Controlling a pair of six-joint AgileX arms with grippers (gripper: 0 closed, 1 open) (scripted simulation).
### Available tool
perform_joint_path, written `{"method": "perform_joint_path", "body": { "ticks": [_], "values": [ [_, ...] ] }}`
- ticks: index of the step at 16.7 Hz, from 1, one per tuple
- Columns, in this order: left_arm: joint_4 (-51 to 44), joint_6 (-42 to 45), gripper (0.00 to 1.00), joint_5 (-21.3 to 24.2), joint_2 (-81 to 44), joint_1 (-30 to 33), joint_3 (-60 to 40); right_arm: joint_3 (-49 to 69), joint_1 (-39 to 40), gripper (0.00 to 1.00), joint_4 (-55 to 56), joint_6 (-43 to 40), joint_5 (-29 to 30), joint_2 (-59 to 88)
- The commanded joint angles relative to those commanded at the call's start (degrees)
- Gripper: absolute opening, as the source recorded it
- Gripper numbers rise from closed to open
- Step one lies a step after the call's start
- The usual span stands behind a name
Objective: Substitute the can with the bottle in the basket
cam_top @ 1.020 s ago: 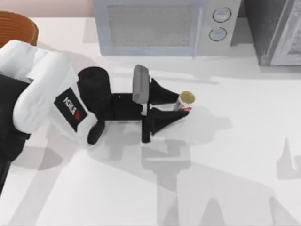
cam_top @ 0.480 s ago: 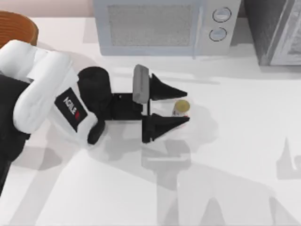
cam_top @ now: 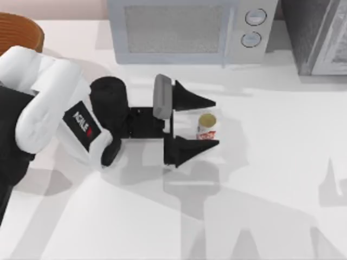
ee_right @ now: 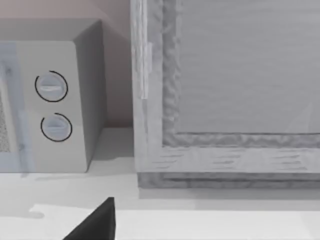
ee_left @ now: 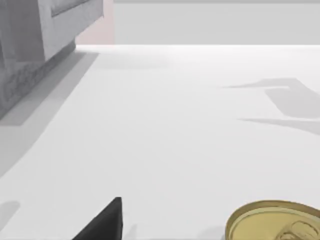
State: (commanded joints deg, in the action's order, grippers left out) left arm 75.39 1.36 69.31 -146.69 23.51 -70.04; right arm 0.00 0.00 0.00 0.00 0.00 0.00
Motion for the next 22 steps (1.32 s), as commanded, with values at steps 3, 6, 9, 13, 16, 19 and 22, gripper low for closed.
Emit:
{"method": "perform_joint_path", "body": {
  "ticks": [3, 6, 9, 13, 16, 19, 22],
  "values": [
    [-0.51, -0.07, 1.00, -0.48, 0.57, -0.51, 0.42, 0.00, 0.00, 1.00, 0.00, 0.00, 0.00, 0.00],
    [-4.79, -0.41, 1.00, -4.48, 5.89, -2.86, 3.90, 0.00, 0.00, 1.00, 0.00, 0.00, 0.00, 0.00],
    [-12.16, -0.54, 1.00, -11.22, 16.64, -6.38, 9.96, 0.00, 0.00, 1.00, 0.00, 0.00, 0.00, 0.00],
    [-24.90, -0.36, 1.00, -22.75, 39.34, -11.55, 20.80, 0.00, 0.00, 1.00, 0.00, 0.00, 0.00, 0.00],
    [-35.45, -0.22, 1.00, -32.28, 61.12, -15.17, 30.14, 0.00, 0.00, 1.00, 0.00, 0.00, 0.00, 0.00],
    [-45.93, -0.22, 1.00, -41.83, 84.16, -18.24, 39.84, 0.00, 0.00, 1.00, 0.00, 0.00, 0.00, 0.00],
    [-55.68, -0.41, 1.00, -50.79, 106.00, -20.61, 49.29, 0.00, 0.00, 1.00, 0.00, 0.00, 0.00, 0.00]
  ]
}}
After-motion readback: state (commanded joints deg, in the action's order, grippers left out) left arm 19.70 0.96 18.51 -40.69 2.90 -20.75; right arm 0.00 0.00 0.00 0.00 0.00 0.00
